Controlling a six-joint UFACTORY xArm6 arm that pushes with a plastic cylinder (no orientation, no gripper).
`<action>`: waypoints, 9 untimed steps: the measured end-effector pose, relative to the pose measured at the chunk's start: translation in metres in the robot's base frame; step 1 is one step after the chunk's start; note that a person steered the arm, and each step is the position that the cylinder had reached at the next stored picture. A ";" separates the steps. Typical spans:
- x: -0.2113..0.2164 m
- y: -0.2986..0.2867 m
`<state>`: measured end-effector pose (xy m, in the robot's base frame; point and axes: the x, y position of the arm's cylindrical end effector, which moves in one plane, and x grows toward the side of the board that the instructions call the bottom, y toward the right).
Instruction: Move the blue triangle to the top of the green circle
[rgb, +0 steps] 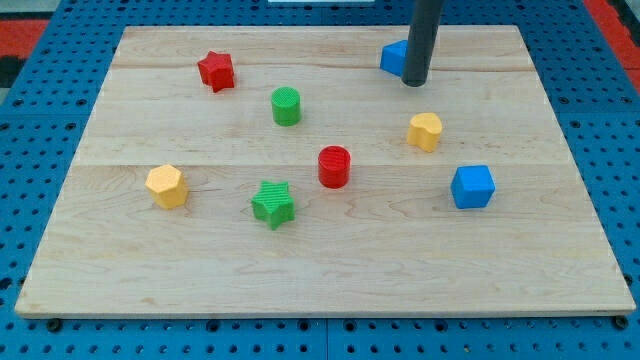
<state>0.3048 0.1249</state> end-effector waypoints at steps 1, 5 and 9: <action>-0.012 0.003; -0.052 -0.021; -0.028 -0.138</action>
<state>0.2767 -0.0132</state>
